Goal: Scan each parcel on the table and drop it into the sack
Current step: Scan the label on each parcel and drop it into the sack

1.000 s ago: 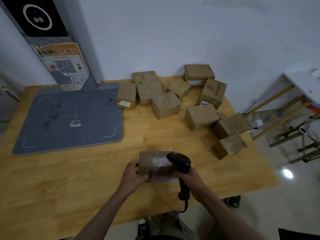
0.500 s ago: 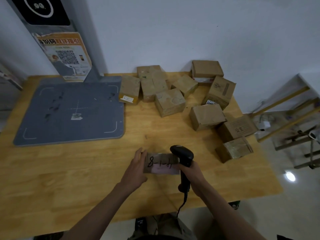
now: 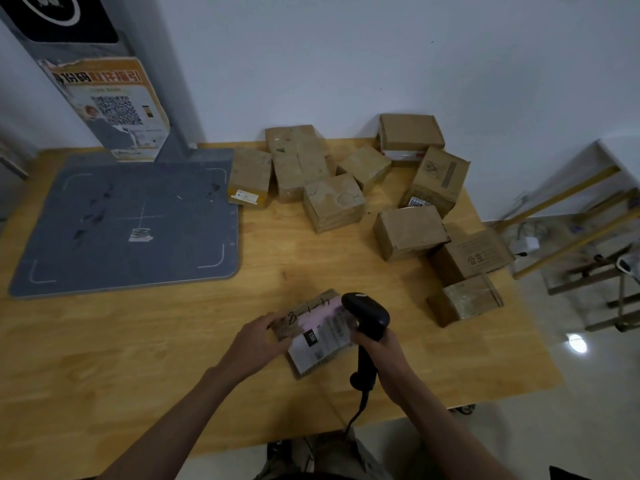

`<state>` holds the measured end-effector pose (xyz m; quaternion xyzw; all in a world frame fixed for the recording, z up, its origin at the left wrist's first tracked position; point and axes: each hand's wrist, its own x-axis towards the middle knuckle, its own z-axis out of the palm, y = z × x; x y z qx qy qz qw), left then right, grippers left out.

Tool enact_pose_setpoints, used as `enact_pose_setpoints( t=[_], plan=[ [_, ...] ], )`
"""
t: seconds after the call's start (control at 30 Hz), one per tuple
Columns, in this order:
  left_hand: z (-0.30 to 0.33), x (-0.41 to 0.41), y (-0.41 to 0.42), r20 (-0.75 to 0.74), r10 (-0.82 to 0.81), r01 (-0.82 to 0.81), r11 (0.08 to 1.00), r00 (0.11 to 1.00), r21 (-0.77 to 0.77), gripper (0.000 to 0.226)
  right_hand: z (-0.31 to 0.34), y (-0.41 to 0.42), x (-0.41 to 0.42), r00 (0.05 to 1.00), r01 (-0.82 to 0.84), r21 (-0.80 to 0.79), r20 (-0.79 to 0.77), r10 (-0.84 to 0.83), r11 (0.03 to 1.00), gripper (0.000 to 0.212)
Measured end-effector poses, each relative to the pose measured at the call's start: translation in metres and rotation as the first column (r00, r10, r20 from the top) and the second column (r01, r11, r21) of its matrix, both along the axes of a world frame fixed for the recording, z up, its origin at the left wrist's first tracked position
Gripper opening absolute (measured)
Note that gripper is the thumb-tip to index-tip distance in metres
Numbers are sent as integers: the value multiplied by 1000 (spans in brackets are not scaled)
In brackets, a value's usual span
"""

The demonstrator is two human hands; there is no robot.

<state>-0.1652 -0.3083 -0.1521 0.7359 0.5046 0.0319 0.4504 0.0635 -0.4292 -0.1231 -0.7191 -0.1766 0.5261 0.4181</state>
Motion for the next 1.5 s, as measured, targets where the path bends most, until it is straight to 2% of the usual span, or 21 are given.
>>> enact_pose_setpoints(
  t=[0.2, 0.23, 0.3, 0.37, 0.47, 0.7, 0.8, 1.03, 1.17, 1.3, 1.5],
  plan=[
    [-9, 5, -11, 60, 12, -21, 988, 998, 153, 44, 4, 11, -2, 998, -58, -51, 13, 59, 997, 8],
    [-10, 7, -15, 55, 8, -18, 983, 998, 182, 48, 4, 13, -2, 998, -65, -52, 14, 66, 997, 9],
    [-16, 11, -24, -8, -30, 31, 967, 1000, 251, 71, 5, 15, -3, 997, -70, -45, 14, 71, 997, 12],
    [-24, 17, -28, -150, -84, 129, 938, 985, 323, 99, 6, 16, -4, 997, -70, -34, 16, 70, 997, 13],
    [-25, 35, -27, -361, -102, 243, 896, 927, 372, 114, 8, 16, -5, 997, -76, -24, 18, 76, 997, 13],
    [-10, 66, -8, -558, -154, 362, 888, 816, 283, 126, 15, 9, 9, 986, -61, -89, 152, 74, 994, 10],
    [-4, 67, 5, -575, -204, 396, 889, 792, 229, 122, 24, 6, 19, 958, -140, -126, 233, 166, 982, 17],
    [33, 40, 31, -599, -267, 505, 820, 755, 271, 115, 72, 21, 28, 705, -441, -156, 549, 449, 884, 53],
    [59, 21, 37, -595, -258, 539, 762, 761, 359, 116, 101, 32, 18, 504, -600, -232, 633, 587, 765, 48],
    [80, 2, 36, -602, -224, 548, 716, 767, 432, 115, 116, 36, 1, 318, -675, -329, 678, 663, 660, 40],
    [100, -20, 26, -608, -187, 543, 691, 772, 477, 111, 128, 30, -22, 183, -695, -380, 727, 662, 610, 47]
  ],
)
